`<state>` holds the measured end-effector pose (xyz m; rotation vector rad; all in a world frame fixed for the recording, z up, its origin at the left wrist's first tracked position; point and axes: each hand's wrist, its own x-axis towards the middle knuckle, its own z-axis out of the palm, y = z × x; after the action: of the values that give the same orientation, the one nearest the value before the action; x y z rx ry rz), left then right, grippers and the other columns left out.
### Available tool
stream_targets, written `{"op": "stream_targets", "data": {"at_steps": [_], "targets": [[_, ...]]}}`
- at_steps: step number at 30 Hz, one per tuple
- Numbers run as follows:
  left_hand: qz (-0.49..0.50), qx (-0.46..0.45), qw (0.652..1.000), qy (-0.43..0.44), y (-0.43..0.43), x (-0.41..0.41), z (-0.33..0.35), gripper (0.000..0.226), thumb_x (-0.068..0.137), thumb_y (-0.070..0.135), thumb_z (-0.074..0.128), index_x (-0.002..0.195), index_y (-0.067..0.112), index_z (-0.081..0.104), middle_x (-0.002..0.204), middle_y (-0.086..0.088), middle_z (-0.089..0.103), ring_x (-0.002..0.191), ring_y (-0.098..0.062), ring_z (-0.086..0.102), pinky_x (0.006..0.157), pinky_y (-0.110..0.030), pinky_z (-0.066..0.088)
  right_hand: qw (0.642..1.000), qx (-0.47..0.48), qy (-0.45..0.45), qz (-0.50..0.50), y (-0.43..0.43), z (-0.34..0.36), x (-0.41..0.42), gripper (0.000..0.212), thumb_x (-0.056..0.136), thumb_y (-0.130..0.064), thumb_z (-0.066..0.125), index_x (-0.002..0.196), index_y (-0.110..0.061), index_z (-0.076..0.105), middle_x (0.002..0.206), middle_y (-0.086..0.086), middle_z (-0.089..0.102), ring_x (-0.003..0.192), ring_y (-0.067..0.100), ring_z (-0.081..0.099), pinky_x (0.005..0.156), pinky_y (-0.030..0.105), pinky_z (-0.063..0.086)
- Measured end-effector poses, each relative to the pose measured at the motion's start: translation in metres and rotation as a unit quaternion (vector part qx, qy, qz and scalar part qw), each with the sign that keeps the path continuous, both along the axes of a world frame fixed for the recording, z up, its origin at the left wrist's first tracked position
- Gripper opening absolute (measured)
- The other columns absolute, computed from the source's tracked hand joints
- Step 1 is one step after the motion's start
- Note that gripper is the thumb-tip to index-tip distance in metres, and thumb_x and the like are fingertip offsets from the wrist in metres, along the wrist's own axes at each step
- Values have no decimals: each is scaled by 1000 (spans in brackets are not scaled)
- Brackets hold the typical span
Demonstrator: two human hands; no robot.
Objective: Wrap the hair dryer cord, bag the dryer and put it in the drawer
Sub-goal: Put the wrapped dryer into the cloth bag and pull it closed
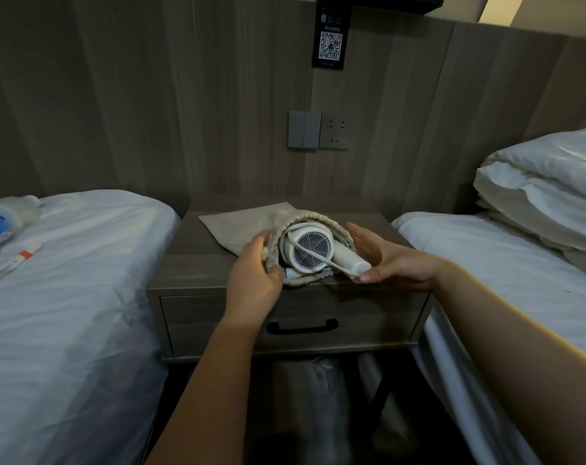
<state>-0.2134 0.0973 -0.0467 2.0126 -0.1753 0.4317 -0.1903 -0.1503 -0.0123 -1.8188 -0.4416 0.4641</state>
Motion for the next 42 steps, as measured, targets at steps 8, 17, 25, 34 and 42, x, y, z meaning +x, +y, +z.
{"op": "stream_targets", "data": {"at_steps": [8, 17, 25, 34, 42], "targets": [[-41, -86, 995, 12, 3, 4, 3, 44, 89, -3, 45, 130, 12, 52, 117, 2, 61, 109, -9, 56, 80, -5, 40, 992, -35, -54, -111, 11, -12, -10, 114, 48, -27, 83, 145, -21, 24, 140, 3, 40, 120, 9, 48, 99, 25, 41], [34, -39, 998, -43, 12, -3, 12, 41, 82, -6, 49, 112, 16, 65, 91, 9, 63, 77, 9, 53, 64, 4, 38, 942, -118, -181, -258, 46, -12, -23, 64, 63, -38, 81, 118, -23, 52, 106, -5, 62, 91, 3, 59, 79, 18, 46], [109, 141, 984, -3, 26, -6, 19, 15, 85, 13, 55, 93, 24, 62, 90, 3, 62, 82, -14, 55, 63, -23, 38, 871, -138, -265, -390, 65, -19, -26, 24, 73, -32, 75, 87, -20, 60, 81, -5, 60, 75, 11, 57, 57, 17, 41], [74, 166, 983, 9, 30, -9, 28, 17, 88, 34, 59, 97, 21, 64, 87, 10, 53, 79, -5, 49, 70, -23, 38, 825, -277, -356, -339, 78, -10, -24, 58, 71, -48, 72, 116, -17, 53, 116, 1, 50, 110, 16, 48, 89, 29, 45], [111, 113, 987, -13, 34, -4, 23, 13, 86, 30, 62, 83, 19, 69, 77, 8, 56, 78, -9, 50, 70, -25, 36, 828, -215, -430, -289, 108, 14, -12, 36, 72, -36, 75, 99, -17, 62, 94, -4, 59, 85, 10, 54, 74, 24, 45]]}}
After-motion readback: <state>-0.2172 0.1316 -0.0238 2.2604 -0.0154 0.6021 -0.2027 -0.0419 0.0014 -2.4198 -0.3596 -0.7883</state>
